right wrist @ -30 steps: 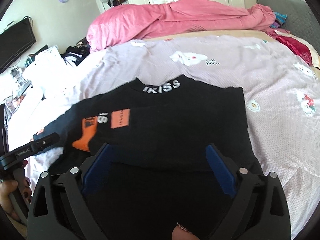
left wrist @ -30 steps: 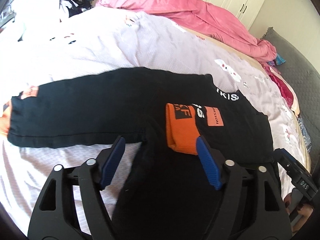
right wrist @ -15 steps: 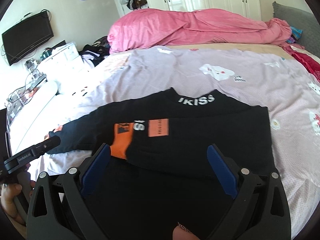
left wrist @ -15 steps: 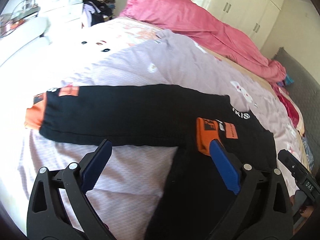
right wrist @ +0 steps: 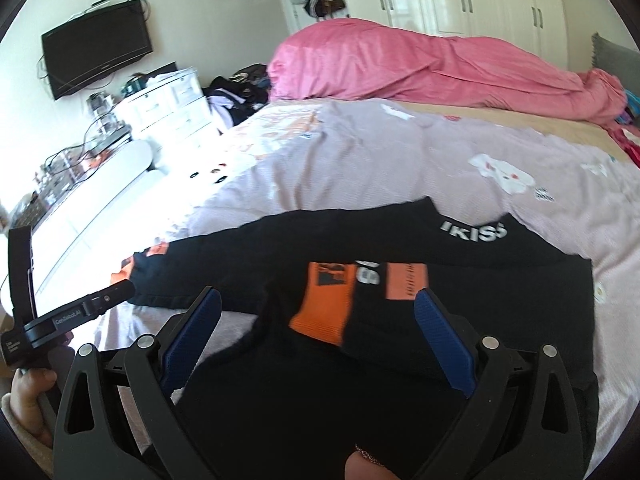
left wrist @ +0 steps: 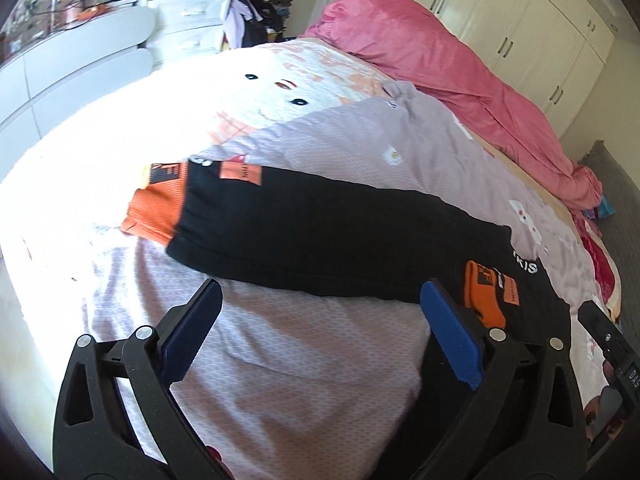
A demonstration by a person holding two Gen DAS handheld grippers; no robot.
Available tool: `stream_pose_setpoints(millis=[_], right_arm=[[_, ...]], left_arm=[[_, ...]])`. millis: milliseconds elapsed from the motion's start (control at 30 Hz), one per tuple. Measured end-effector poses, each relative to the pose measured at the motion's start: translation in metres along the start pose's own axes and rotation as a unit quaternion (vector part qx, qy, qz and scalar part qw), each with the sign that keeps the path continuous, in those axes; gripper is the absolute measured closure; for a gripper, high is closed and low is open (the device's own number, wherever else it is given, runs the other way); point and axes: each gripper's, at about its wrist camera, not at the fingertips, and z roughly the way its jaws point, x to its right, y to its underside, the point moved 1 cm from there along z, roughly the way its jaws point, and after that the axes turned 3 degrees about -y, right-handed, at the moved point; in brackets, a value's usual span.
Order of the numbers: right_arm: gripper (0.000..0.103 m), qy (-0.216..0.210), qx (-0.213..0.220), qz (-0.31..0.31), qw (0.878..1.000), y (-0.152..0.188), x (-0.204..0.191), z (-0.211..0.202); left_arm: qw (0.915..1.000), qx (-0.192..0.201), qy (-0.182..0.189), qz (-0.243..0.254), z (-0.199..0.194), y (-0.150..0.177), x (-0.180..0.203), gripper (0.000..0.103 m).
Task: Fold small clothes
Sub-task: 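Move the left tool to the other sleeve's orange cuff, then close the left tool on the orange cuff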
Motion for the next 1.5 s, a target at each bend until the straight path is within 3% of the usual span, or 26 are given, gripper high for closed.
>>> stream_pose_setpoints(millis=[500,800,967,1100,1300,1400,1433,1500], right_arm=[[0.006,-0.039,-0.035,-0.051,0.997,-0.004,-0.060,0.046],[0.006,-0.055,-0.054,-0.074,0.994,0.000,-0.086,0.071],[0.006,-0.057,-0.057,-0.067,0.994,0.001,-0.087,0.076],[0.006,-0.055,-0.062,-0.056,0.995,0.005,-0.081,0.080],[0.006,-0.050,-0.065,-0.040,0.996,0.009,-0.071,0.082],[0.006,-0.049,-0.064,-0.032,0.996,0.010,-0.064,0.080],[0.006,-0.047,-0.064,-0.030,0.996,0.011,-0.062,0.079],[0.006,-0.043,-0.062,-0.028,0.997,0.012,-0.059,0.077]], left_arm=[[0.9965,-0.005,-0.029,-0.079,0.012,-0.009,-0.070,0.010],[0.9907,-0.006,-0.014,-0.135,0.030,-0.013,-0.105,0.012],[0.9871,-0.001,-0.005,-0.160,0.040,-0.016,-0.113,0.038],[0.9854,0.004,-0.005,-0.170,0.045,-0.022,-0.120,0.043],[0.9844,0.006,-0.009,-0.175,0.056,-0.034,-0.124,0.059],[0.9857,0.011,-0.012,-0.168,0.058,-0.039,-0.120,0.082],[0.9862,0.012,-0.009,-0.165,0.058,-0.041,-0.118,0.095],[0.9870,0.015,-0.002,-0.160,0.057,-0.043,-0.114,0.095]])
